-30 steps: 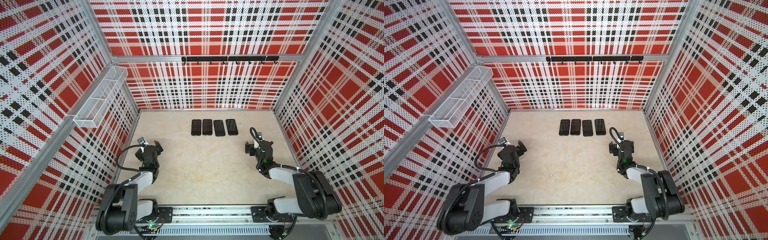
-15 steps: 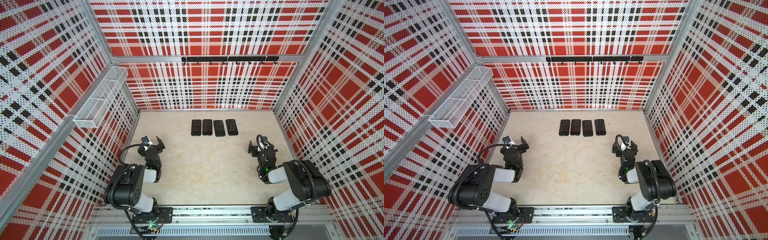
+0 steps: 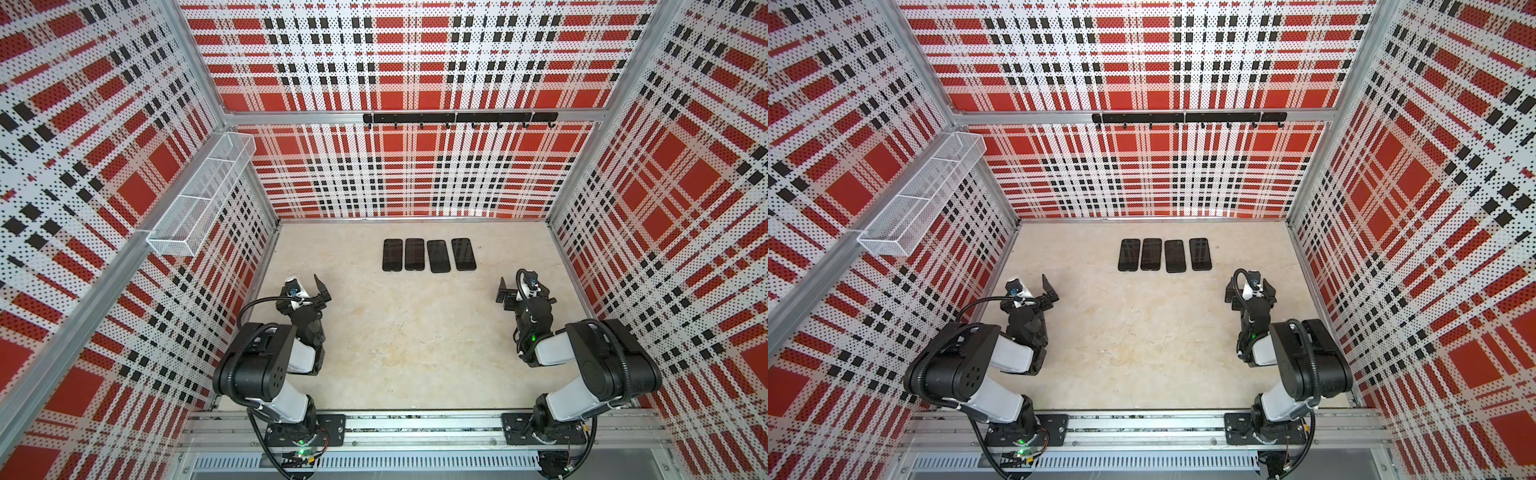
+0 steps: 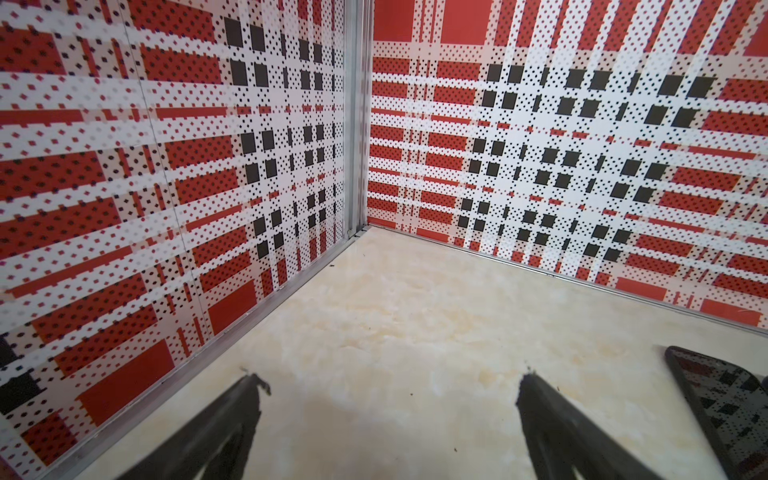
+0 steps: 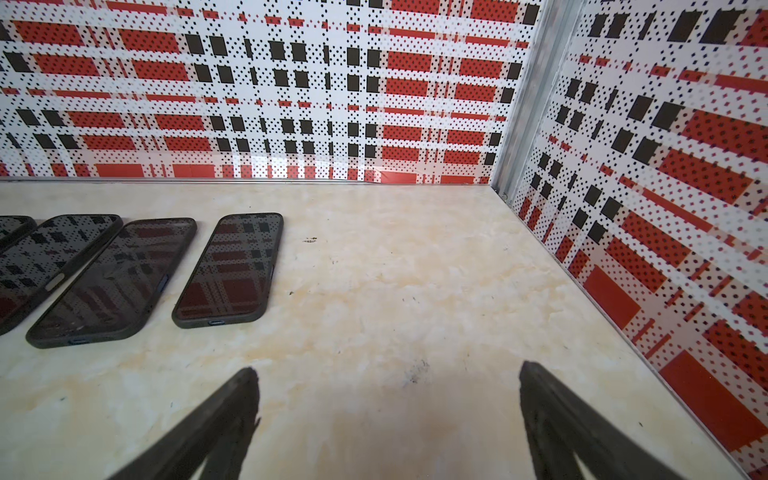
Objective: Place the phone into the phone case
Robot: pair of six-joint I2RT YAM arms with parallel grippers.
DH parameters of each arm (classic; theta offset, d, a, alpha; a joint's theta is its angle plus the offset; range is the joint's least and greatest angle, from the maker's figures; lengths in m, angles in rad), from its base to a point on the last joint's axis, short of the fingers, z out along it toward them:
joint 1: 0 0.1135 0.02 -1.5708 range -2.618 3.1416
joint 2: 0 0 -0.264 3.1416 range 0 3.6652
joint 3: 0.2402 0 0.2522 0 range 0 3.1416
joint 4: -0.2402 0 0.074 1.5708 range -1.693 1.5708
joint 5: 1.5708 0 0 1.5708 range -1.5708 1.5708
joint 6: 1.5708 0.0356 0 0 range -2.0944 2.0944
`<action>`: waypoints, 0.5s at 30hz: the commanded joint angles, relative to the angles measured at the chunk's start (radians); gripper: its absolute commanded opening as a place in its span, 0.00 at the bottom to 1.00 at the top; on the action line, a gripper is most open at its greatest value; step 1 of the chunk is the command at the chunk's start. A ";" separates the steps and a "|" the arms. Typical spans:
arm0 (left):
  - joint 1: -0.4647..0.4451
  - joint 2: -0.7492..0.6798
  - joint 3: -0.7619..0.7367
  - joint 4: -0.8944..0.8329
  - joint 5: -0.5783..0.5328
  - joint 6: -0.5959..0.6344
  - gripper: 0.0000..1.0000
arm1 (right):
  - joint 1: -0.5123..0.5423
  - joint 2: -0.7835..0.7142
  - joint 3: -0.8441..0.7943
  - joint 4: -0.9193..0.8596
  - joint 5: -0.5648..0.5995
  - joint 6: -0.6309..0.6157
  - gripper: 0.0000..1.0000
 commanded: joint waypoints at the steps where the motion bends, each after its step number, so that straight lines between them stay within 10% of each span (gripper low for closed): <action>1: -0.004 0.003 -0.005 0.051 -0.014 0.017 0.98 | -0.003 0.005 0.010 0.029 0.012 0.005 1.00; 15: -0.005 0.003 -0.003 0.051 -0.015 0.018 0.98 | -0.006 0.011 0.027 0.001 0.006 0.008 1.00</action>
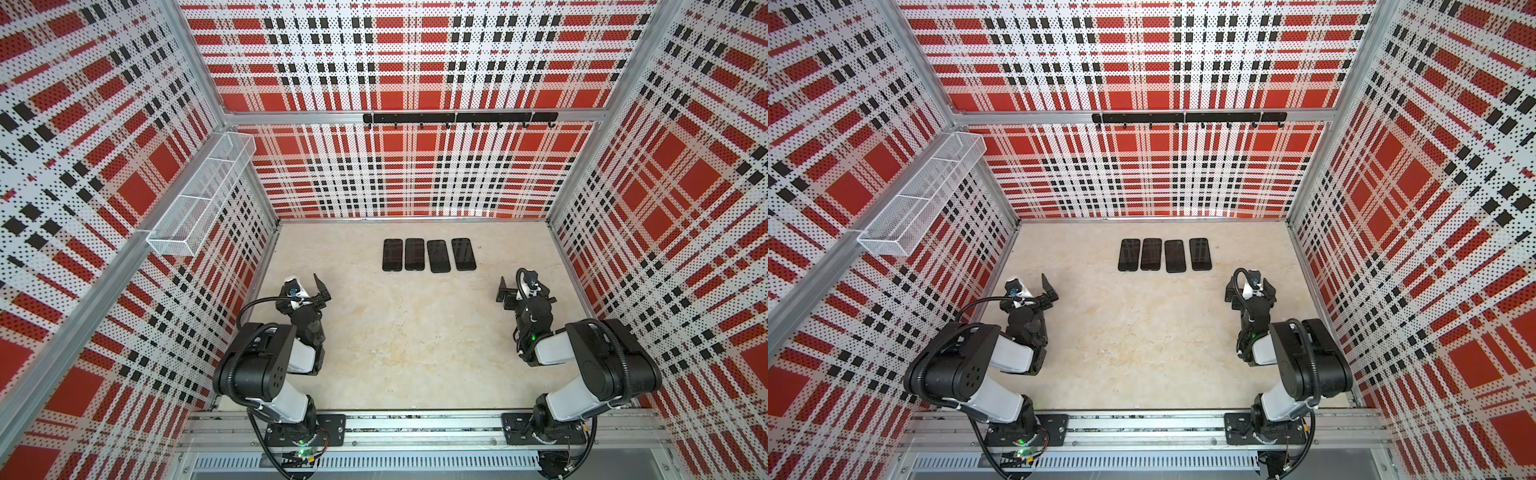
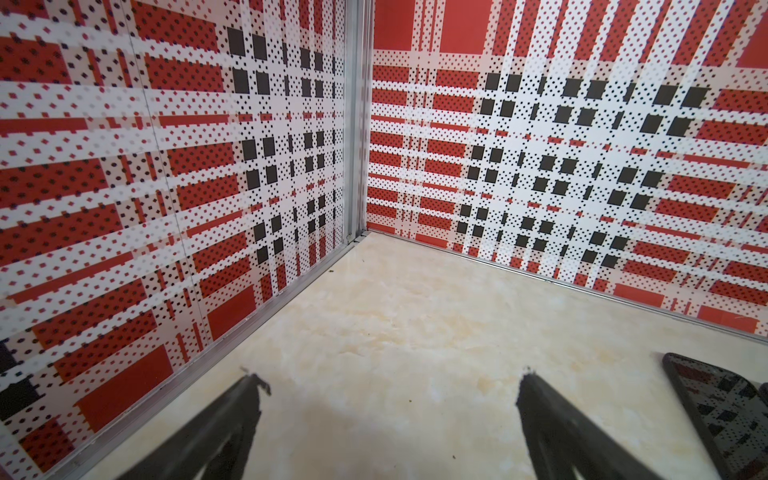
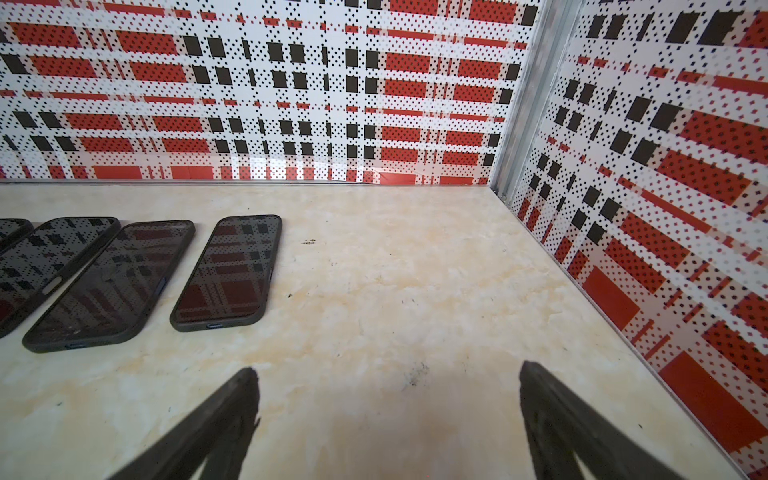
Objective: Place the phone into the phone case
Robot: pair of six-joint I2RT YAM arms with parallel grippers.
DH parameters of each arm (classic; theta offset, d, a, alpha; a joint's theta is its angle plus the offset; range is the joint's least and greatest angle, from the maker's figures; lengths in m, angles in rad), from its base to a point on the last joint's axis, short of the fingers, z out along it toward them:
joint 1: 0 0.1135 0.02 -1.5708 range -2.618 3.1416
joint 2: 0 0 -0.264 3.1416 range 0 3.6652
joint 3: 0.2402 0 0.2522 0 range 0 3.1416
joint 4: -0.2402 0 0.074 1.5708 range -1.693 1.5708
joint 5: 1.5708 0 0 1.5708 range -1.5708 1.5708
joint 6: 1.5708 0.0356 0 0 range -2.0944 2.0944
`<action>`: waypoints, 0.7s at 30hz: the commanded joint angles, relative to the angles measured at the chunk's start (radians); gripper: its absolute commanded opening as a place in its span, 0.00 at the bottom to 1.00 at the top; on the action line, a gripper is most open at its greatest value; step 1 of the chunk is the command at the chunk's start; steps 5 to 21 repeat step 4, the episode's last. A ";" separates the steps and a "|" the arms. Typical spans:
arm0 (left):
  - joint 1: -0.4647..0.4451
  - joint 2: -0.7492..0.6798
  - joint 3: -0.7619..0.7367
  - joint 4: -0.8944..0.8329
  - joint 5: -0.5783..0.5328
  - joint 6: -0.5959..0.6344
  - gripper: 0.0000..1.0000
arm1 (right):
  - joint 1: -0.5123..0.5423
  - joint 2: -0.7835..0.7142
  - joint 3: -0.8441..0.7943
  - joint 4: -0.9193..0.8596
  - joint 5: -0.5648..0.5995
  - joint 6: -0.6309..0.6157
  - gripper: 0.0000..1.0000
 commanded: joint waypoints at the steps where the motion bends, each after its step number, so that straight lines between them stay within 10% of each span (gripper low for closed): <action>1: -0.004 0.004 -0.003 0.040 -0.014 0.016 0.98 | -0.006 0.008 0.016 0.008 0.004 0.008 1.00; 21: -0.004 0.004 -0.003 0.039 -0.013 0.016 0.98 | -0.011 0.004 0.009 0.014 -0.001 0.010 1.00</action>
